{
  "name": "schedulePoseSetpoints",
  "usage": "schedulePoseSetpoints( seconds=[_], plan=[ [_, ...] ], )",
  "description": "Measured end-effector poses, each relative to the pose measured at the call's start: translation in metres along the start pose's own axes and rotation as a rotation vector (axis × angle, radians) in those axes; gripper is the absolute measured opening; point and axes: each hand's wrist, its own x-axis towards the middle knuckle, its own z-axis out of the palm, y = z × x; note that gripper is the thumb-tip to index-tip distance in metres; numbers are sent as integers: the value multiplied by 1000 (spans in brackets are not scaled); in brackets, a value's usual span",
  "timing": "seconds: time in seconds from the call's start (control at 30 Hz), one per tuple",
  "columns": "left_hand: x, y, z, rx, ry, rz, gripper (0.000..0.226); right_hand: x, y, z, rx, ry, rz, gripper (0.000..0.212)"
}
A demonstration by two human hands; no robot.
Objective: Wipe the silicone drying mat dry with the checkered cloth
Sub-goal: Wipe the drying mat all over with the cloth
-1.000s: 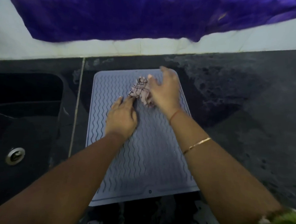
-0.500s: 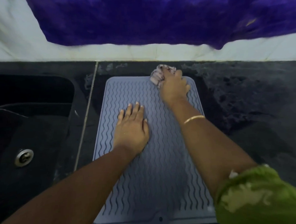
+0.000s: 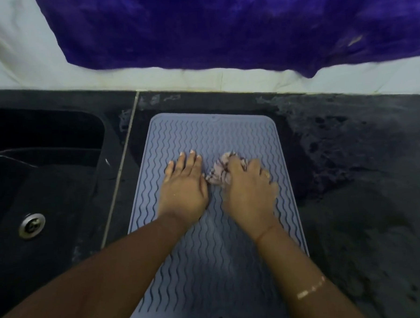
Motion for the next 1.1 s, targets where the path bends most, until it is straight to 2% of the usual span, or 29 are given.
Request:
schedulePoseSetpoints(
  seconds=[0.07, 0.17, 0.23, 0.3, 0.4, 0.5, 0.67, 0.73, 0.83, 0.97, 1.03, 1.1],
  plan=[
    [-1, 0, 0, 0, 5, 6, 60, 31, 1, 12, 67, 84, 26, 52],
    [-1, -2, 1, -6, 5, 8, 52, 100, 9, 14, 86, 126, 47, 59],
    [0, -2, 3, -17, 7, 3, 51, 142, 11, 5, 150, 50, 75, 68],
    [1, -3, 4, -18, 8, -6, 51, 157, 13, 3, 132, -20, 41, 61],
    [1, -2, 5, -11, 1, -16, 51, 121, 22, 1, 243, 4, -108, 45],
    [2, -2, 4, -1, -1, -20, 51, 37, 20, 0, 289, -44, -217, 44],
    [1, -1, 3, 17, -18, -15, 52, -96, 20, -6, 234, -173, -157, 62],
    [2, -2, 4, 25, -22, -12, 52, -118, 22, -4, 183, -128, -145, 62],
    [3, -3, 4, 30, -32, -4, 52, -94, 25, 10, 227, 31, -175, 55],
    [2, -2, 4, 16, -36, 0, 52, 7, 21, 11, 209, 178, -138, 45],
    [3, -2, 4, 13, -29, -2, 51, 40, 19, 6, 248, 114, -93, 48],
    [3, -2, 4, 14, -31, -14, 51, 34, 22, 4, 270, 45, -56, 52]
  ],
)
